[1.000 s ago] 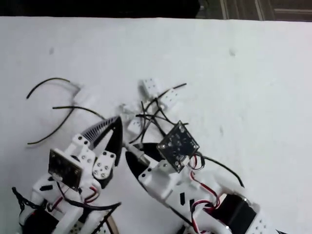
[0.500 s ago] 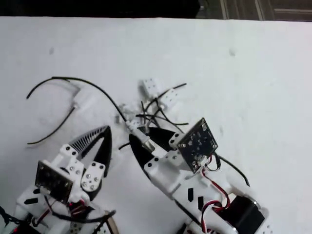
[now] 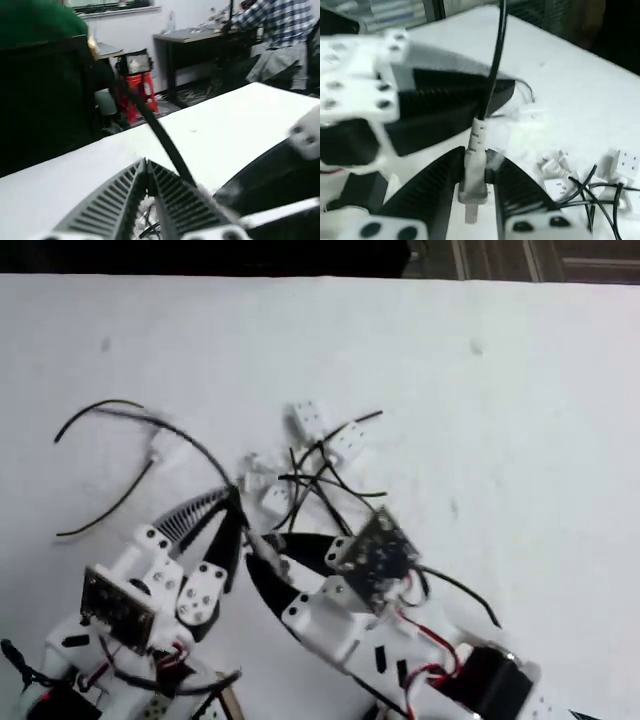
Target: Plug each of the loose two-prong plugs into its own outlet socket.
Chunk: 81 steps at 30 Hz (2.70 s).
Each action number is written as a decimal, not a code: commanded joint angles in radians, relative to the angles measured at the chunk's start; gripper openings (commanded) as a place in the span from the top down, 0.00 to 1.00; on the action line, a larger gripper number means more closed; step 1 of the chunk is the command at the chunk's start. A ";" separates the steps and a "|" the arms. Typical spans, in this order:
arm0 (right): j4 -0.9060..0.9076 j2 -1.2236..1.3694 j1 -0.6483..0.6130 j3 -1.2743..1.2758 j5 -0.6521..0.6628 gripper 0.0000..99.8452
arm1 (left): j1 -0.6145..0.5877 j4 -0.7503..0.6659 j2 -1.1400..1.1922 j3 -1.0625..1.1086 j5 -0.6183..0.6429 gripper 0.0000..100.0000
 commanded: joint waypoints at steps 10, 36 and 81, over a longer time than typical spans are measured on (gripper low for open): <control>0.005 0.008 -0.010 0.032 0.075 0.98 | 0.208 0.048 -0.004 -0.089 -0.121 0.98; -0.012 0.010 0.189 0.112 0.066 0.98 | 0.306 0.491 -0.004 -0.244 -0.589 0.98; -0.404 0.440 0.524 0.307 -0.048 0.98 | -0.533 0.221 1.096 0.037 -0.767 0.82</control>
